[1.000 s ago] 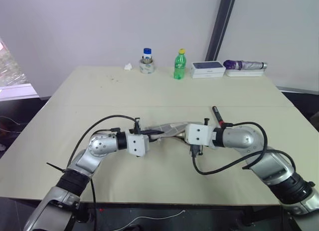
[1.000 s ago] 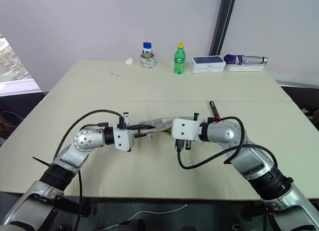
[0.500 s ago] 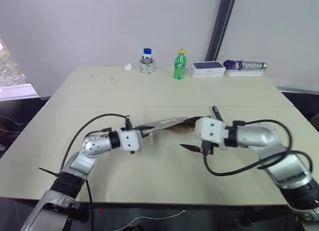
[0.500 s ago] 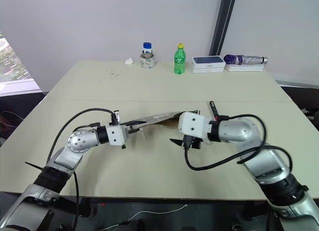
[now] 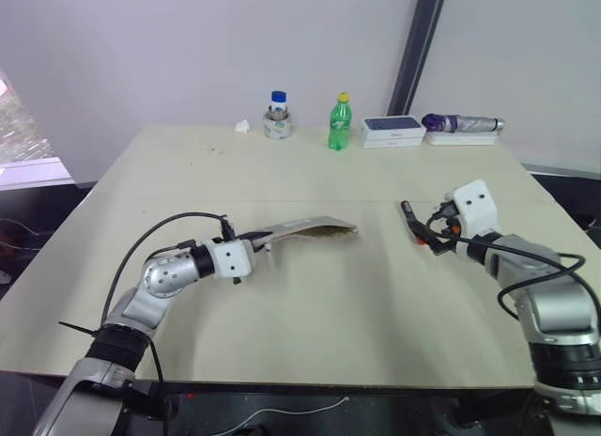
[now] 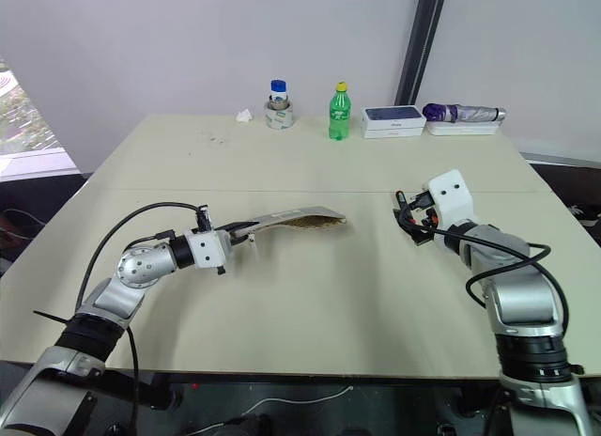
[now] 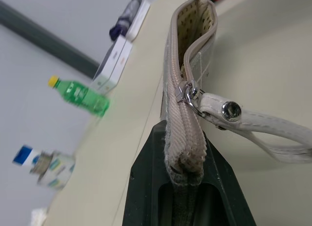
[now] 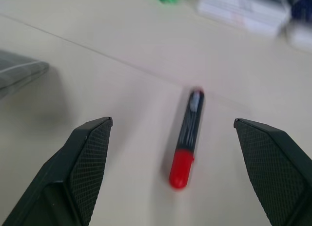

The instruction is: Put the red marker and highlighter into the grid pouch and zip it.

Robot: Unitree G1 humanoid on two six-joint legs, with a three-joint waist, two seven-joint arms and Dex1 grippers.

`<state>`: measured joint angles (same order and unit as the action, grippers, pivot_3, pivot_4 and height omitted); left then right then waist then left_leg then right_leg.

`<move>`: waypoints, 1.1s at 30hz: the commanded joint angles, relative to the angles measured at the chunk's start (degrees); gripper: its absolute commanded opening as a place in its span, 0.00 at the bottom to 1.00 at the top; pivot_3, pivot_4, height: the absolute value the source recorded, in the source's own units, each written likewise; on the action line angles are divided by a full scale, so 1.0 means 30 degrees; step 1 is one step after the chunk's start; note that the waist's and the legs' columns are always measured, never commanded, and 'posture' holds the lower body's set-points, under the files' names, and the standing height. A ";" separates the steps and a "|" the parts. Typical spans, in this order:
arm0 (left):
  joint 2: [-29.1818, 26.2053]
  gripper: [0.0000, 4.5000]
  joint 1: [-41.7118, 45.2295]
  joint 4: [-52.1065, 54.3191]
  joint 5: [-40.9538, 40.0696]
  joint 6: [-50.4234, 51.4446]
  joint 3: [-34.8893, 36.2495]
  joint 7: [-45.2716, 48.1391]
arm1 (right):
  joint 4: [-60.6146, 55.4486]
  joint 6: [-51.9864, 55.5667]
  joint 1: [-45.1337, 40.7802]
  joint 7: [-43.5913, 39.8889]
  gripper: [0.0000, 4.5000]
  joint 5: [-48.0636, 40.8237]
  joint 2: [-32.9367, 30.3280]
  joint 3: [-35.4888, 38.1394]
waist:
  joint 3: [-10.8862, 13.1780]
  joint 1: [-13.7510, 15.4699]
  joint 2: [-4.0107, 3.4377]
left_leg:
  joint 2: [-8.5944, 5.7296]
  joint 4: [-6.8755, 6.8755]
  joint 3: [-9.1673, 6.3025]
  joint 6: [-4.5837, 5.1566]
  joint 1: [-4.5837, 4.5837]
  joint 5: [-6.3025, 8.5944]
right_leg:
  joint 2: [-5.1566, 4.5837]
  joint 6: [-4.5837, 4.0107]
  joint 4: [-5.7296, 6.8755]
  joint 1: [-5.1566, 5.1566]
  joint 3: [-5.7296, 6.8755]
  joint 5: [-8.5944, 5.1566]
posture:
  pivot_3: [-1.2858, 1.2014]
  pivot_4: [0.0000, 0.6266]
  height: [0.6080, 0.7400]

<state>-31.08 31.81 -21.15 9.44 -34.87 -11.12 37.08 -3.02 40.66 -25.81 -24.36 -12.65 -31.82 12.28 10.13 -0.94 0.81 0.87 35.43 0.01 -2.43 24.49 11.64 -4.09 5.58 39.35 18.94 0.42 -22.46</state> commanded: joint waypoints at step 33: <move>-0.0276 0.00 -0.0682 0.2025 -0.0129 0.0577 0.0120 -0.0132 | -0.2238 -0.2764 0.0361 -0.4569 0.08 -0.5554 -0.0387 0.0845 | 0.0013 0.0075 -0.0029 | 0.0008 -0.0031 0.0046 0.0002 0.0050 0.0002 | -0.0007 0.0002 -0.0001 0.0078 -0.0032 0.0001 | 0.52 0.24 1.00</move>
<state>-31.68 29.41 -17.07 9.48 -32.89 -11.66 37.10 -1.45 30.34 -25.24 -35.04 -24.78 -31.73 13.72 10.17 -0.71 0.73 0.93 35.34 0.14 -2.36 24.64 11.68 -4.09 5.58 39.34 19.16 0.33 -22.46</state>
